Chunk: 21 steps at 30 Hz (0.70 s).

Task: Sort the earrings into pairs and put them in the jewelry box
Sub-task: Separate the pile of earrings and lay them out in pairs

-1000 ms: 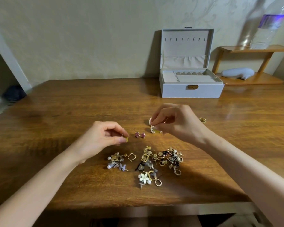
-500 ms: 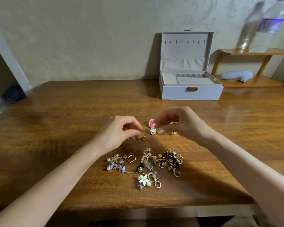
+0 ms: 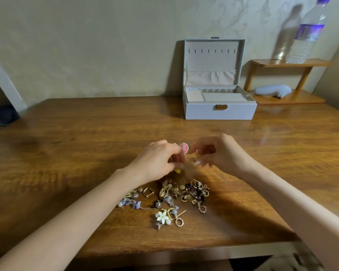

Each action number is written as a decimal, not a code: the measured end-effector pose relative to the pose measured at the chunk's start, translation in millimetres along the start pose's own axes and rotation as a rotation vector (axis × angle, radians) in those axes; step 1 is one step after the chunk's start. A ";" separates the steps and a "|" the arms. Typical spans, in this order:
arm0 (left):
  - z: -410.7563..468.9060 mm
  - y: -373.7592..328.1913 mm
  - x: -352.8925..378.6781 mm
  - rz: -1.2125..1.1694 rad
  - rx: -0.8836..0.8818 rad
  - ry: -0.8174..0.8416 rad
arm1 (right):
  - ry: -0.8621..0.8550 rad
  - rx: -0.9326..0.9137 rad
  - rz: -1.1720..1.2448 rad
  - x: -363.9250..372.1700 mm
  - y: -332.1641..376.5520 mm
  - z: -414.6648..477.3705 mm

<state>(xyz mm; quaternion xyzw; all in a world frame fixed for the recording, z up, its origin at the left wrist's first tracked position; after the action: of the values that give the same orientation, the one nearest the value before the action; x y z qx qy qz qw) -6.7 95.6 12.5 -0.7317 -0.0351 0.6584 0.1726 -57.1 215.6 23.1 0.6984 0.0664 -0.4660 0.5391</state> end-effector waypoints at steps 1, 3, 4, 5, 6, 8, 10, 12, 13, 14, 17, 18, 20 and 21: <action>0.3 -0.4 0.3 0.015 -0.008 -0.004 | -0.007 0.022 -0.012 0.4 -2.0 -0.2; 0.7 -2.6 0.6 0.058 -0.003 -0.016 | -0.022 0.064 -0.034 2.4 -5.6 -0.1; 0.8 -4.0 0.6 0.083 0.005 -0.021 | -0.026 0.078 -0.060 4.3 -6.1 0.5; 1.2 -4.4 1.0 0.103 0.010 -0.020 | -0.022 0.087 -0.090 7.1 -6.1 1.5; 1.2 -4.5 1.1 0.118 0.011 -0.018 | -0.013 0.090 -0.117 10.3 -6.1 2.6; 1.5 -3.9 1.6 0.145 0.005 -0.012 | 0.002 0.095 -0.150 16.6 -5.7 4.7; 1.0 -4.5 1.4 0.164 0.007 -0.015 | 0.006 0.104 -0.169 20.1 -6.6 6.7; 1.4 -4.8 2.8 0.176 0.017 -0.008 | 0.003 0.120 -0.181 21.1 -7.0 8.3; 2.0 -4.1 3.8 0.175 0.022 0.002 | -0.001 0.126 -0.187 20.8 -6.7 8.4; 2.3 -3.1 4.5 0.160 0.026 0.010 | -0.007 0.128 -0.199 20.4 -6.0 8.2; 0.4 -1.0 1.6 0.054 0.034 -0.017 | -0.019 0.122 -0.231 19.6 -4.3 6.4; -0.9 -1.1 -0.6 0.026 0.032 -0.038 | -0.020 0.120 -0.232 19.8 -4.7 5.7; -3.7 -1.2 -3.8 -0.025 0.019 -0.070 | -0.024 0.116 -0.228 19.9 -5.5 4.7; -4.7 -1.1 -4.7 -0.050 0.011 -0.078 | -0.027 0.113 -0.229 19.7 -5.7 4.4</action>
<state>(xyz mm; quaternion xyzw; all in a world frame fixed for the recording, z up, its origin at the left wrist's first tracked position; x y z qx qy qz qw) -2.5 94.4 17.6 -0.7036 -0.0563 0.6819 0.1918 -52.2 206.3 5.0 0.7091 0.1123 -0.5369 0.4430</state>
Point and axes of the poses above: each hand's wrist, its own z-axis towards the middle knuckle, its own x-axis out of the palm, y = z × x, the point moved 7 cm from there along z, towards the middle knuckle, and after that the axes turned 15 degrees about y, right-handed, at the moved point
